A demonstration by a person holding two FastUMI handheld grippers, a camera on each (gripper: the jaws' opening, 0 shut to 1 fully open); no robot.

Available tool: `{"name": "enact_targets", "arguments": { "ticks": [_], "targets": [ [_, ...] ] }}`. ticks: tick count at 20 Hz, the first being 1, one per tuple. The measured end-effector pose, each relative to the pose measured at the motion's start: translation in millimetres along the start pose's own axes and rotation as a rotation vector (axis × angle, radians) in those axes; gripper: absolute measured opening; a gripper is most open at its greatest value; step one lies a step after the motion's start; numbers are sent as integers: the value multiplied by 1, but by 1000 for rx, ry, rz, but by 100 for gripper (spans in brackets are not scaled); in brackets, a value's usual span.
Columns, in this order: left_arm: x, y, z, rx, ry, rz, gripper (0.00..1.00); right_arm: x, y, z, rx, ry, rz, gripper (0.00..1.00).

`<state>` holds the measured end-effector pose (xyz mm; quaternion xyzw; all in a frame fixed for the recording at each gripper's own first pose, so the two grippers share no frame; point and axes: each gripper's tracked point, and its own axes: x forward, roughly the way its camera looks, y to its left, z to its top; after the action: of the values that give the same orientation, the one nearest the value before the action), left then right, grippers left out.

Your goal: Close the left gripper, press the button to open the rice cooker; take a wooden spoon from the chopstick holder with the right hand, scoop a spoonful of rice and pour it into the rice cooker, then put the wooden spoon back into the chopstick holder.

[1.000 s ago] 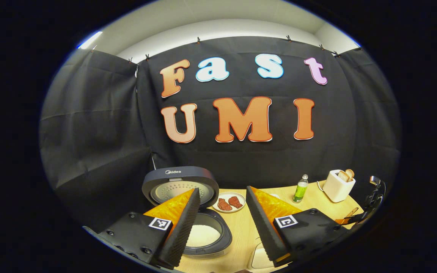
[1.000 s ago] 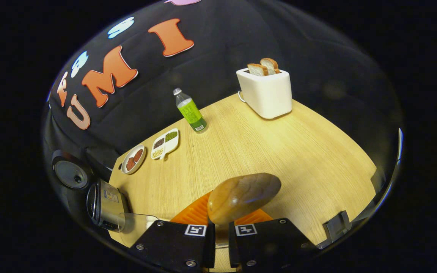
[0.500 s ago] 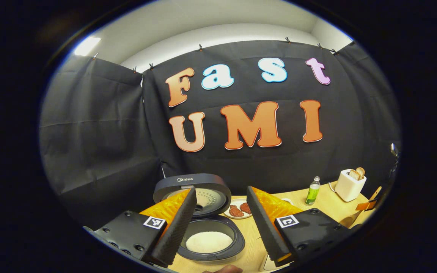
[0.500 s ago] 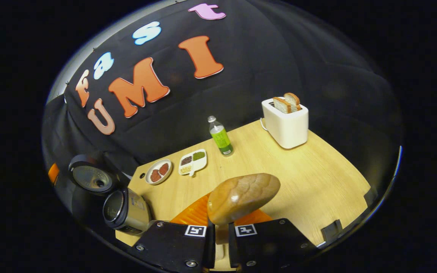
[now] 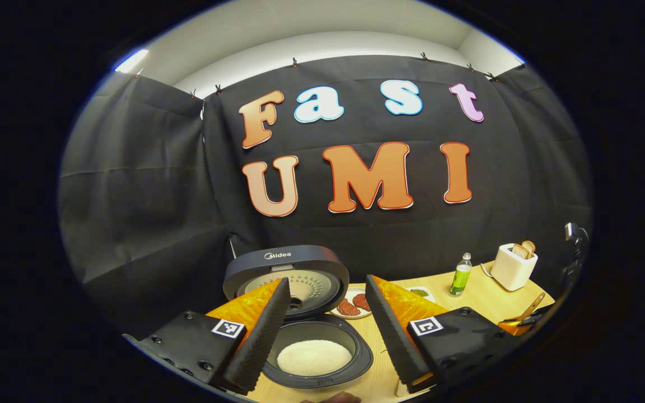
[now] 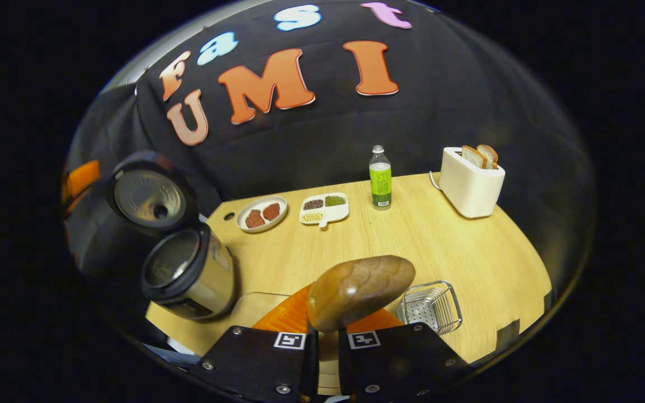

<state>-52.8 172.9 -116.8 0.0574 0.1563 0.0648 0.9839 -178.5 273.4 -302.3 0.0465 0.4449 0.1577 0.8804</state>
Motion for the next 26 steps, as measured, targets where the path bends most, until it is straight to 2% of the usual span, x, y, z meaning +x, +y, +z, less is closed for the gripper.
{"name": "enact_targets", "arguments": {
  "ticks": [5, 8, 9, 10, 11, 12, 15, 17, 18, 19, 21, 22, 23, 26],
  "targets": [
    [9, 20, -22, 36, 37, -54, 92, 15, -2, -27, -158, 4, -184, 14],
    [15, 27, -29, 34, 52, -77, 93, 19, -2, -26, -206, -33, -242, 14],
    [18, 29, -31, 30, 58, -77, 87, 22, -4, -32, -210, -36, -264, 12],
    [19, 30, -32, 25, 61, -78, 87, 25, -5, -39, -209, -35, -281, 12],
    [21, 29, -33, 21, 63, -80, 92, 27, -6, -47, -206, -33, -300, 12],
    [22, 30, -32, 21, 61, -79, 92, 28, -8, -49, -204, -53, -316, 12],
    [21, 31, -29, 29, 53, -71, 87, 32, 1, -55, -219, -98, -318, 11],
    [23, 29, -33, 36, 62, -81, 98, 32, 5, -54, -209, -151, -322, 11],
    [23, 30, -37, 44, 71, -80, 98, 29, 9, -54, -194, -171, -320, 11],
    [24, 32, -37, 49, 74, -80, 87, 29, 13, -60, -168, -166, -301, 11],
    [24, 33, -37, 61, 77, -79, 87, 28, 21, -61, -134, -179, -280, 11],
    [24, 34, -39, 67, 79, -79, 94, 28, 26, -62, -119, -180, -262, 10],
    [25, 34, -39, 71, 81, -80, 87, 29, 35, -64, -83, -172, -233, 11],
    [27, 36, -43, 73, 90, -81, 87, 32, 55, -67, 17, -145, -151, 10]
  ]
}}
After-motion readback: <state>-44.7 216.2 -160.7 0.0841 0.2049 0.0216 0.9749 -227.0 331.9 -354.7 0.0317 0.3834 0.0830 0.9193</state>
